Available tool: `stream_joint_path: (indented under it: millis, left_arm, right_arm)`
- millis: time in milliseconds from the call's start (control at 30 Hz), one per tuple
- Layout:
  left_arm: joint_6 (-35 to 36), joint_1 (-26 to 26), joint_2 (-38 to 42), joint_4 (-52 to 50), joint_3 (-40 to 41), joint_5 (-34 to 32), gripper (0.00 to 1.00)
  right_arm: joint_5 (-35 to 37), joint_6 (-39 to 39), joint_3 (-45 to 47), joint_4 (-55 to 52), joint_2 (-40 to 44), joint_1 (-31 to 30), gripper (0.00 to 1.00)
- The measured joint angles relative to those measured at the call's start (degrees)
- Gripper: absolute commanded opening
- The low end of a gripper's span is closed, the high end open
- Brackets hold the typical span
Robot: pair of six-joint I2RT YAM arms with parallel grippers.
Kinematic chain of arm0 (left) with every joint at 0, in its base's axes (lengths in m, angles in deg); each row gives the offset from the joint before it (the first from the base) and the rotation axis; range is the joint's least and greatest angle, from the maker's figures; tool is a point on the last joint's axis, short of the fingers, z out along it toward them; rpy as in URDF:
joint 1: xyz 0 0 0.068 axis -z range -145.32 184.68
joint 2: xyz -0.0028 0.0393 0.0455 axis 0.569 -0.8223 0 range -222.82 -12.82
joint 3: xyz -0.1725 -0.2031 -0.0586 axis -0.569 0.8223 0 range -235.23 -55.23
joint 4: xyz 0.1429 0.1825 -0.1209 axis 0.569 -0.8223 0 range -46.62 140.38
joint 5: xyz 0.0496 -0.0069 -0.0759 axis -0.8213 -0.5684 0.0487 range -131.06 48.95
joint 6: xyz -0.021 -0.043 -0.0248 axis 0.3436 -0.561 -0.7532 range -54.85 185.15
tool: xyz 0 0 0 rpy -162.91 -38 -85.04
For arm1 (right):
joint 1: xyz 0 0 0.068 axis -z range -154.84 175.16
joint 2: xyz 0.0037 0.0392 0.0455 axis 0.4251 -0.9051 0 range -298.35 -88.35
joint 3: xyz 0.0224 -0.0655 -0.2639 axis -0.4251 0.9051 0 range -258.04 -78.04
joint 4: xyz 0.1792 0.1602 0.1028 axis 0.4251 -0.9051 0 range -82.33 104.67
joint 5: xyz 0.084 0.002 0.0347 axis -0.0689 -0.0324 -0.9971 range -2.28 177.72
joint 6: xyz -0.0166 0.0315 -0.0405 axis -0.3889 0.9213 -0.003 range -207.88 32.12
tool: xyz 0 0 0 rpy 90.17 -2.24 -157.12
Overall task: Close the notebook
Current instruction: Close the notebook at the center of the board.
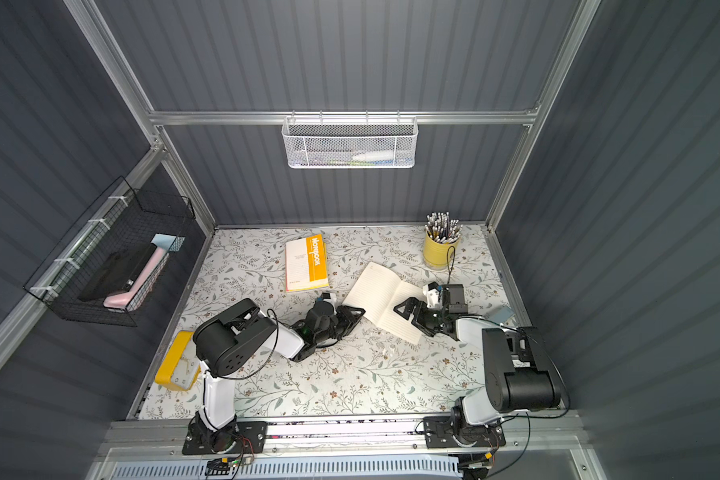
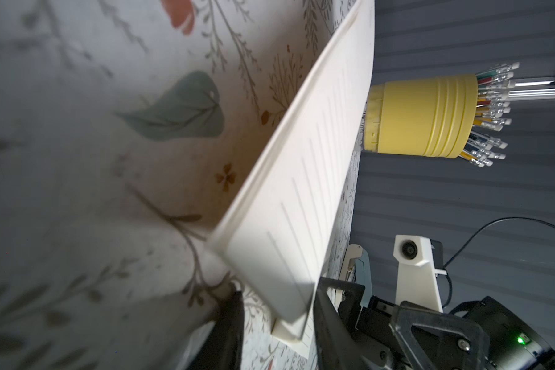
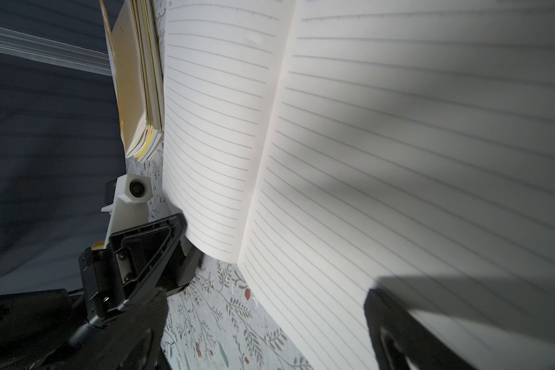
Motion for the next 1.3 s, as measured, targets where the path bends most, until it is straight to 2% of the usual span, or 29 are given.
stream_joint_path:
  millis: [133,367,700,833,1000,1133,1300]
  left_arm:
    - [0.0,0.0,-2.0,2.8,-0.7,-1.2,0.3]
    - [1.7,0.0,-2.7,4.5,-1.2,-3.8,0.0]
    - [8.0,0.0,-0.9,6.0,0.9,-5.2,0.0]
    - [14.6,0.0,6.0,-1.5,1.7,-6.7,0.0]
    - [25.3,0.0,17.3,-16.8,0.0,-11.3,0.0]
    - [33.8,-0.1,22.3,-30.0,-3.1,-18.1,0.0]
    - [43.5,0.0,24.4,-44.7,-7.7,-28.1,0.0]
  right_arm:
    - [-0.1,0.0,0.0,0.0,0.0,0.0,0.99]
    - [-1.0,0.2,0.0,1.1,-0.7,0.0,0.99]
    - [-1.4,0.3,0.0,1.1,-0.6,-0.3,0.99]
    - [-1.4,0.4,0.0,-0.1,-0.1,-0.6,0.99]
    - [-1.6,0.6,-0.1,-0.7,0.0,-0.7,0.99]
    - [-1.5,0.5,-0.1,-1.7,0.3,-0.7,0.99]
    - [-1.3,0.6,-0.2,-2.9,1.2,-0.7,0.99]
